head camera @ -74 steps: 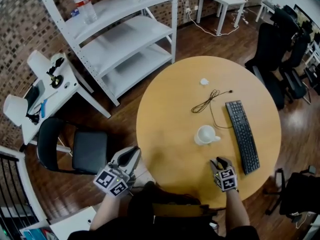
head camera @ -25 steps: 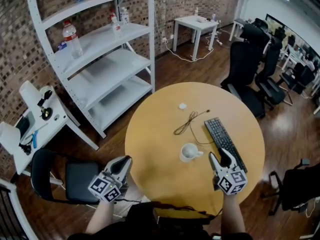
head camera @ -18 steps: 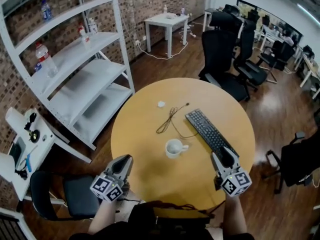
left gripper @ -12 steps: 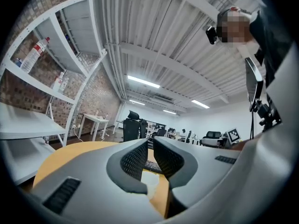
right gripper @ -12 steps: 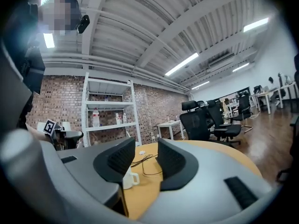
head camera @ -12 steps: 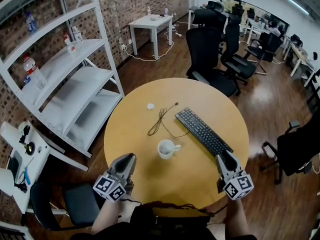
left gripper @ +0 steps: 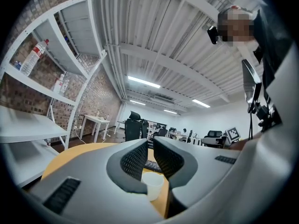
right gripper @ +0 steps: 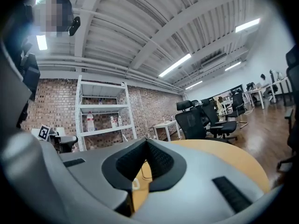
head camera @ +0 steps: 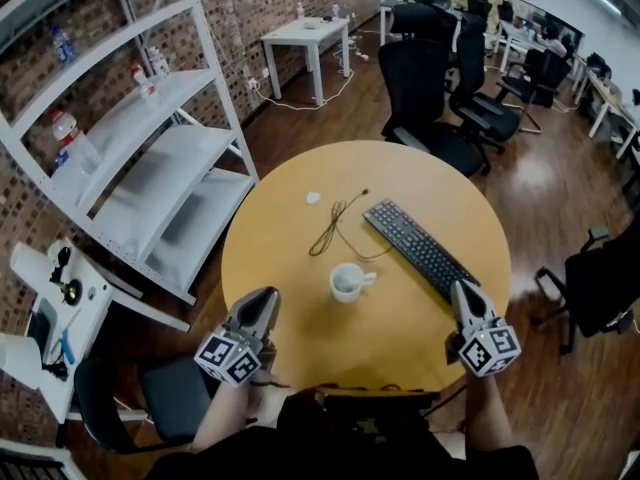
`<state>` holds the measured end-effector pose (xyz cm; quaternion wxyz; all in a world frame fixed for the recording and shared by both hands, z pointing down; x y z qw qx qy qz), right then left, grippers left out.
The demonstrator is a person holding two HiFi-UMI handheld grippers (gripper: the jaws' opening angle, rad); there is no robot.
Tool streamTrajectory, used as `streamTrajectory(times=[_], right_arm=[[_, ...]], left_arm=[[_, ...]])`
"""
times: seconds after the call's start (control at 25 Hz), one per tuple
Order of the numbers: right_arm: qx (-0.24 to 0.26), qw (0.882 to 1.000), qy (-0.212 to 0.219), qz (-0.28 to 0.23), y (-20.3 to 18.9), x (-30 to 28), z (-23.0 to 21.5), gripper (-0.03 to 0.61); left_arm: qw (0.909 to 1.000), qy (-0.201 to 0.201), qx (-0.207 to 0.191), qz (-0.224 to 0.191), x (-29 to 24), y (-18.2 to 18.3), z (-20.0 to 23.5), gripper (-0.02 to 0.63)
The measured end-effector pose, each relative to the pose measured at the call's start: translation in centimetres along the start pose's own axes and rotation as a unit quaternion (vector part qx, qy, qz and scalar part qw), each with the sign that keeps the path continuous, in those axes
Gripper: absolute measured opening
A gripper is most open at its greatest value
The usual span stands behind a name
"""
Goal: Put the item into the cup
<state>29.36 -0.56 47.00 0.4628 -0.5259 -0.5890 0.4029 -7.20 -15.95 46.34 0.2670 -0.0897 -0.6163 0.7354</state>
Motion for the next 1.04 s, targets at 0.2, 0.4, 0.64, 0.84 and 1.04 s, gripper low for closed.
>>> streamTrajectory(times=[0.2, 0.4, 0.64, 0.84, 1.04], right_arm=[[-0.001, 1.0, 0.018, 0.022, -0.4, -1.1, 1.2, 0.009], [-0.004, 1.0, 0.019, 0.016, -0.1, -1.6, 1.1, 0.009], [-0.011, 1.0, 0.011, 0.022, -0.3, -1.5, 0.3, 0.009], [-0.013, 1.0, 0.009, 0.021, -0.3, -1.2, 0.2, 0.009], [0.001, 1.0, 0.008, 0.027, -0.6, -0.9, 0.4, 0.009]], left_arm=[[0.9999, 0.01, -0.001, 0.006, 0.5, 0.6, 0.6, 0.032], [0.9998, 0.016, 0.001, 0.009, 0.6, 0.2, 0.9, 0.032], [0.9997, 0.02, 0.004, 0.01, 0.4, 0.1, 1.5, 0.032], [0.9998, 0.016, 0.003, 0.009, 0.1, 0.3, 1.2, 0.032], [0.9998, 0.016, -0.003, 0.008, 0.4, 0.2, 1.2, 0.032]])
Point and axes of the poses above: the fingertips, and each gripper's own axes: x backward along the fingers, z to its left, y out of its top, the point moved 3 cm from there along x, backward along the fingers, and after that the axes turned 9 degrees about -z, right-handed, at the moved point
